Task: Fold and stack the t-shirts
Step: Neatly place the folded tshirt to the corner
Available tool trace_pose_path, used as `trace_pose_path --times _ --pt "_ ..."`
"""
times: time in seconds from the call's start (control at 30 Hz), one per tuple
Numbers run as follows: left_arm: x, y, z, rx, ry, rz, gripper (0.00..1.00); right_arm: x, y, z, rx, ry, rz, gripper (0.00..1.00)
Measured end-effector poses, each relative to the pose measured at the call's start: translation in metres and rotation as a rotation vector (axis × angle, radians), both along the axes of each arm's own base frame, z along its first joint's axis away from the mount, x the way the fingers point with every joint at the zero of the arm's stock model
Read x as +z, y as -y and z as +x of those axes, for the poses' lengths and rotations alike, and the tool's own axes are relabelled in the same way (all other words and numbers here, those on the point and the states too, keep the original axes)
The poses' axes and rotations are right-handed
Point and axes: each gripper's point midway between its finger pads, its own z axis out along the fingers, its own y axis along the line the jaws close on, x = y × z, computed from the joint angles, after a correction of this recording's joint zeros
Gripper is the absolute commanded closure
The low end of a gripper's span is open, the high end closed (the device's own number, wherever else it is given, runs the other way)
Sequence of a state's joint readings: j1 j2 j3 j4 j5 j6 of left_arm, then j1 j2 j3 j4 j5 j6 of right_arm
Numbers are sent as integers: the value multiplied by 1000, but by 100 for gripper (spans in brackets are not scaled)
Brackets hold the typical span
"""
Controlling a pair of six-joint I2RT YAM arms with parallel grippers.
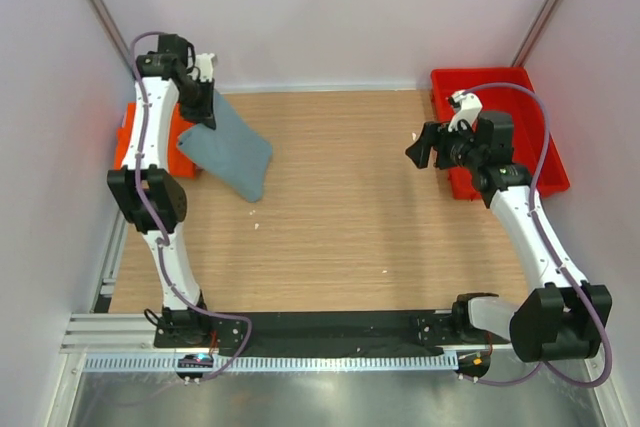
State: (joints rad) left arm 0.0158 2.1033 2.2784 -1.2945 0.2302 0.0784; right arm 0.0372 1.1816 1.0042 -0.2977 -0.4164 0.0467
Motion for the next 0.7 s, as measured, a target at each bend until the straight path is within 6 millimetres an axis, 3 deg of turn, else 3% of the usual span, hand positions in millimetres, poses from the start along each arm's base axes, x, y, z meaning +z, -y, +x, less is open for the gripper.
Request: trace_pose_path --times 0.27,0.7 --pt "49 -45 -7 85 137 136 100 -11 4 -2 -5 -22 8 17" --pt "62 -67 -1 140 198 232 100 -9 12 -1 -18 -14 28 16"
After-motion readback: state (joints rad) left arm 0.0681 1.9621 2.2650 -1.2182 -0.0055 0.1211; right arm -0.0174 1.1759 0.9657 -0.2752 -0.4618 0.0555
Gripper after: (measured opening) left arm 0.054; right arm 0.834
